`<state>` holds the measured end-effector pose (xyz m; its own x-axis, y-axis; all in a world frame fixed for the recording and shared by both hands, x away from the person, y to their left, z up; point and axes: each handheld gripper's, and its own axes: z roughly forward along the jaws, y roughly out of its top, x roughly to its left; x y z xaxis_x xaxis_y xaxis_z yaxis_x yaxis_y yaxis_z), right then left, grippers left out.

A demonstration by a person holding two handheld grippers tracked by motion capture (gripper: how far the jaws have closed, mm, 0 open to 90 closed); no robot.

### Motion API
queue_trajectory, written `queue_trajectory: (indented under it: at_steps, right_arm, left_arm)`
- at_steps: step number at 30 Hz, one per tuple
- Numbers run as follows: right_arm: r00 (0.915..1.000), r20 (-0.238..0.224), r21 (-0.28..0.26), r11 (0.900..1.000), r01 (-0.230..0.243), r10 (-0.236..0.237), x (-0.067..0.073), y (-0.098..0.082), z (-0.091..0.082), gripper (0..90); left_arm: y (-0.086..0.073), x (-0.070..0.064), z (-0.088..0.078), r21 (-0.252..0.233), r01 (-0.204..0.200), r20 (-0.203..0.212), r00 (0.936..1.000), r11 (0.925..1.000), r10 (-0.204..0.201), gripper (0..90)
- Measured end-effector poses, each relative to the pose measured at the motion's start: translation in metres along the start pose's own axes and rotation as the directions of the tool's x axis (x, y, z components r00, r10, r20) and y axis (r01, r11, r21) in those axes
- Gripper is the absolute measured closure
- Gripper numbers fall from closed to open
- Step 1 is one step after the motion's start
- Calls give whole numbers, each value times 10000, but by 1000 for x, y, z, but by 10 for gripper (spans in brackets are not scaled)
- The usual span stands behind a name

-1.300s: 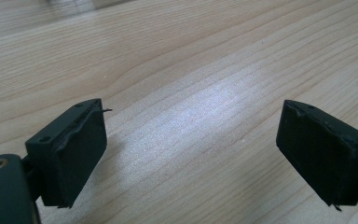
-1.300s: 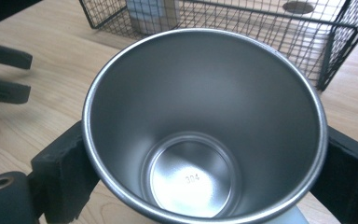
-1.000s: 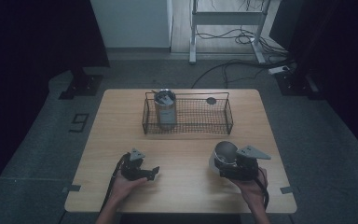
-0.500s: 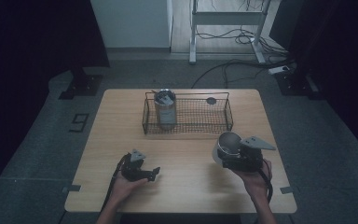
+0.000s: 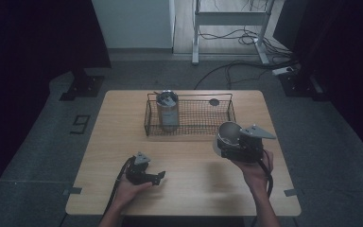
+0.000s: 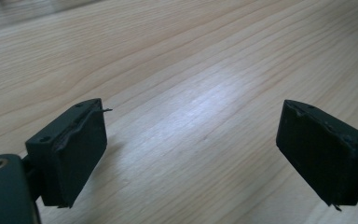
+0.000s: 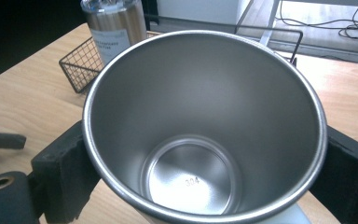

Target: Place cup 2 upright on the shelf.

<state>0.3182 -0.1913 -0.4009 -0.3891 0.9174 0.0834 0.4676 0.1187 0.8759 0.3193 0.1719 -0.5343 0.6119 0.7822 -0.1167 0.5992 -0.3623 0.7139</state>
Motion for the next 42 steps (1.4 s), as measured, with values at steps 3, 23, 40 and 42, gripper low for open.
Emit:
queue_trajectory:
  at_steps: [3, 23, 40, 42]
  right_arm:
    - [9999, -18, -99, 9998, -161, 161, 0, 10, 1, 75]
    - [9994, 237, -166, 9995, -255, 259, -10, 47, 13, 75]
    - [9991, 336, 78, 9996, -257, 254, -19, 66, 38, 75]
    - [9991, 355, 85, 9997, -230, 227, -20, 68, 41, 75]
  left_arm:
    - [2, -1, -2, -107, -74, 32, 10000, 9999, 74, 88]
    - [7, 3, -9, -423, 149, 99, 9998, 9990, -145, 98]
    - [6, 3, -9, -384, 89, 87, 9999, 9992, -85, 98]
    - [6, 4, -9, -397, 123, 101, 9999, 9991, -119, 98]
